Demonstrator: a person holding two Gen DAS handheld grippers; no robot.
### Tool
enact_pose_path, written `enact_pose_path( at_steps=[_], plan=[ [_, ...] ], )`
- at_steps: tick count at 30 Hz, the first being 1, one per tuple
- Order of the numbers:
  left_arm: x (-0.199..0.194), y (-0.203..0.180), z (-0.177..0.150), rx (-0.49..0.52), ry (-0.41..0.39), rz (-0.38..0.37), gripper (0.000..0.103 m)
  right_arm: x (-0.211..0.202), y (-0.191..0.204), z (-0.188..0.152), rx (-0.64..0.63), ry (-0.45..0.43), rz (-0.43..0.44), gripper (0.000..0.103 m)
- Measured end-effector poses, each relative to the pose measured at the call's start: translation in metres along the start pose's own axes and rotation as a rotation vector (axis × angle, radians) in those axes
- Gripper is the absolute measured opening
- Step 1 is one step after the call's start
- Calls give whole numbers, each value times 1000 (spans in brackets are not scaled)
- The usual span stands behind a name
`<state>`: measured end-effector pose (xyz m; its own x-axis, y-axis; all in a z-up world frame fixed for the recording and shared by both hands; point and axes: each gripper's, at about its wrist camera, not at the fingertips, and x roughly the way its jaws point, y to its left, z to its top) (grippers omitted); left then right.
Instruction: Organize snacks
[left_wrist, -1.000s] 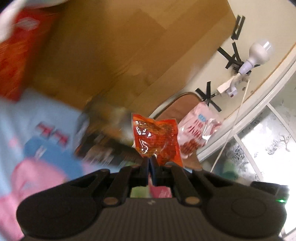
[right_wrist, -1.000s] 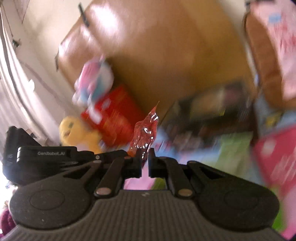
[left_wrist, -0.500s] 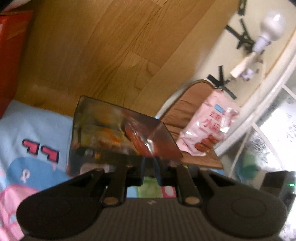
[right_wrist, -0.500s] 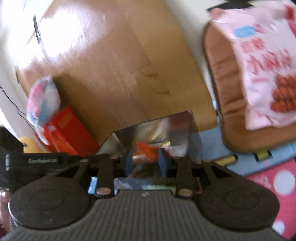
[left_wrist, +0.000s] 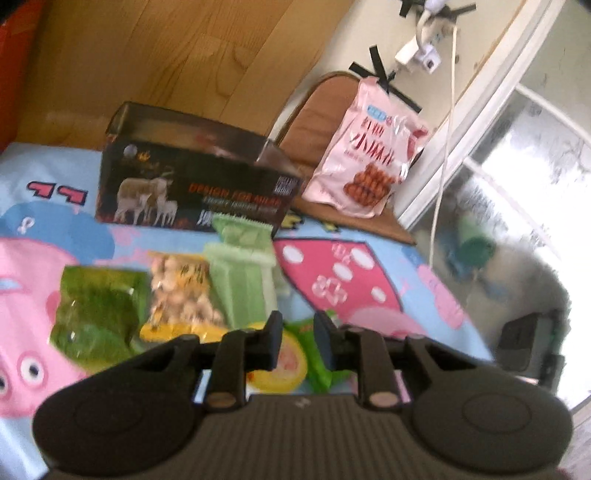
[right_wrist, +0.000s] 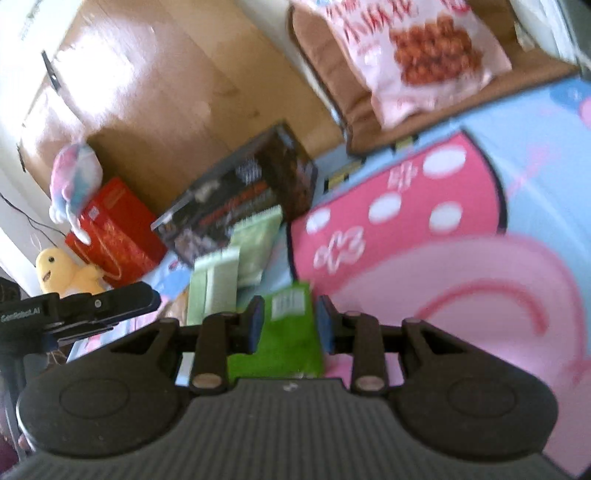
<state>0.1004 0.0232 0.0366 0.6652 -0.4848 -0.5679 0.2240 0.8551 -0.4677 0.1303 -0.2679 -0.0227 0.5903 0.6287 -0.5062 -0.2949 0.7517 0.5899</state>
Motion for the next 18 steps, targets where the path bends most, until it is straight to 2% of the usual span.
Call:
enact_pose_path(
  at_steps=[4,7,11,14,16,18],
  plan=[
    [-16,3,-11,-25,-22,34,17,1,20,-11,-55,-37,-43,39],
    [-29,10,-16,-61,-31,49,17,7,31,-19,-56,9,14,39],
    [-49,18,-29,-96,-41,49,17,8,52,-36,-81,37,43,40],
    [-72,28,-42,-122,-84,75,21,10,69,-50,-95,63,92,41],
    [-91,40,-51,-177,-135,69,25,12,83,-59,-136,97,129,47],
    [-104,52,-59,-228,-181,85,28,13,94,-66,-189,131,172,47]
  ],
)
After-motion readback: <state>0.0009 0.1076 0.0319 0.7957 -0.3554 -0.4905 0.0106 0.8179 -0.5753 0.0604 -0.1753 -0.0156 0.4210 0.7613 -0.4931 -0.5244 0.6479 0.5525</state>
